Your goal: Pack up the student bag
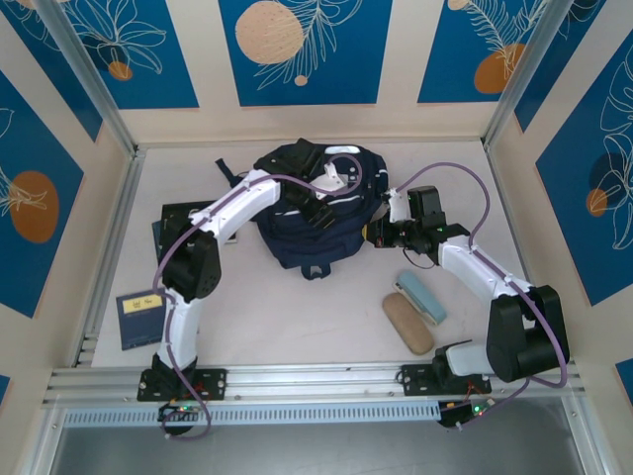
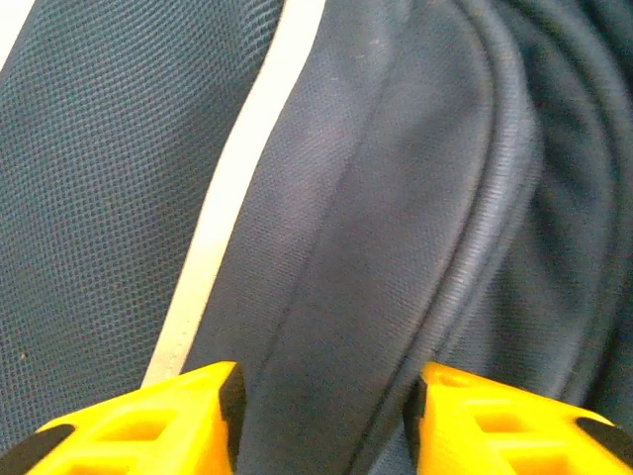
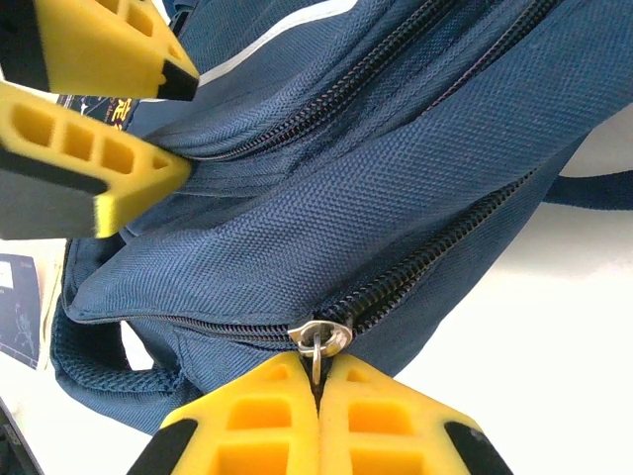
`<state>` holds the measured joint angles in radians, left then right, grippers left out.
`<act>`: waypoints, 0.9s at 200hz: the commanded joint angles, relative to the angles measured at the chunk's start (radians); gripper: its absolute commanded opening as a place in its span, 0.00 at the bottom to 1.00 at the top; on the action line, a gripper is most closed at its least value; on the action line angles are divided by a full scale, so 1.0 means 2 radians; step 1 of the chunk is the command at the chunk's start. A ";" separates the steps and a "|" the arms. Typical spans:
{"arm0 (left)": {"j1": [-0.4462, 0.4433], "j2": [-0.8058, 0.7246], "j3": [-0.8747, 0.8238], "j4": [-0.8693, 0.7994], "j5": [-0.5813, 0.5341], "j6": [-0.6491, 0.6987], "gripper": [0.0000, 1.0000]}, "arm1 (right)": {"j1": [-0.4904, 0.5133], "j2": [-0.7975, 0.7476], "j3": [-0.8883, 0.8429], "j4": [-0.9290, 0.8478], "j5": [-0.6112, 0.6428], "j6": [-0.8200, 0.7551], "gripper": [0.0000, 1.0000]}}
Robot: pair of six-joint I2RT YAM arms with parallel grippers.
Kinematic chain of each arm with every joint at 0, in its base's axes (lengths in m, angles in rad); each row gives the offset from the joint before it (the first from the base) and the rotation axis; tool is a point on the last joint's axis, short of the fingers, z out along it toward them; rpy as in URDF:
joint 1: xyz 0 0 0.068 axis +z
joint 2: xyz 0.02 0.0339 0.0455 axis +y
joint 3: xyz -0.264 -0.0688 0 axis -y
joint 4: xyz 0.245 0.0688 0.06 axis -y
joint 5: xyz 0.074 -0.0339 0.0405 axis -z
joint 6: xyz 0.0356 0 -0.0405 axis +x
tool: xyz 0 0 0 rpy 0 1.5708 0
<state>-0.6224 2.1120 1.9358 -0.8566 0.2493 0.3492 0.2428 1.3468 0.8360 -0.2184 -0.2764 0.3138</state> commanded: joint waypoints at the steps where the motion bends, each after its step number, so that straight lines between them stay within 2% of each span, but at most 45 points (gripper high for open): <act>1: -0.001 0.019 0.011 0.004 -0.029 0.002 0.41 | 0.004 -0.011 0.024 0.007 -0.018 -0.010 0.00; 12: -0.001 0.019 0.012 0.012 -0.029 -0.004 0.34 | 0.005 -0.014 0.022 0.004 -0.016 -0.011 0.00; 29: -0.001 0.019 0.014 0.025 -0.031 -0.020 0.19 | 0.013 -0.019 0.022 -0.007 -0.007 -0.013 0.00; 57: -0.001 0.011 0.010 0.060 -0.045 -0.079 0.00 | 0.041 -0.033 0.013 -0.032 0.009 -0.024 0.00; 99: -0.001 -0.004 -0.005 0.107 -0.049 -0.160 0.00 | 0.106 -0.036 -0.011 -0.008 0.002 -0.002 0.00; 135: -0.001 -0.016 -0.020 0.136 -0.040 -0.185 0.00 | 0.151 0.005 -0.006 0.048 -0.020 0.047 0.00; 163: 0.002 -0.041 -0.054 0.168 -0.028 -0.187 0.00 | 0.154 -0.001 -0.006 0.060 -0.014 0.074 0.00; 180: 0.006 -0.061 -0.084 0.186 -0.017 -0.180 0.00 | 0.137 -0.026 -0.013 0.046 0.006 0.090 0.10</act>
<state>-0.6342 2.0766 1.8252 -0.6430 0.2123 0.0269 0.5331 1.3659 0.8185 -0.1417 -0.2165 0.4278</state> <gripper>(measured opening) 0.041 0.065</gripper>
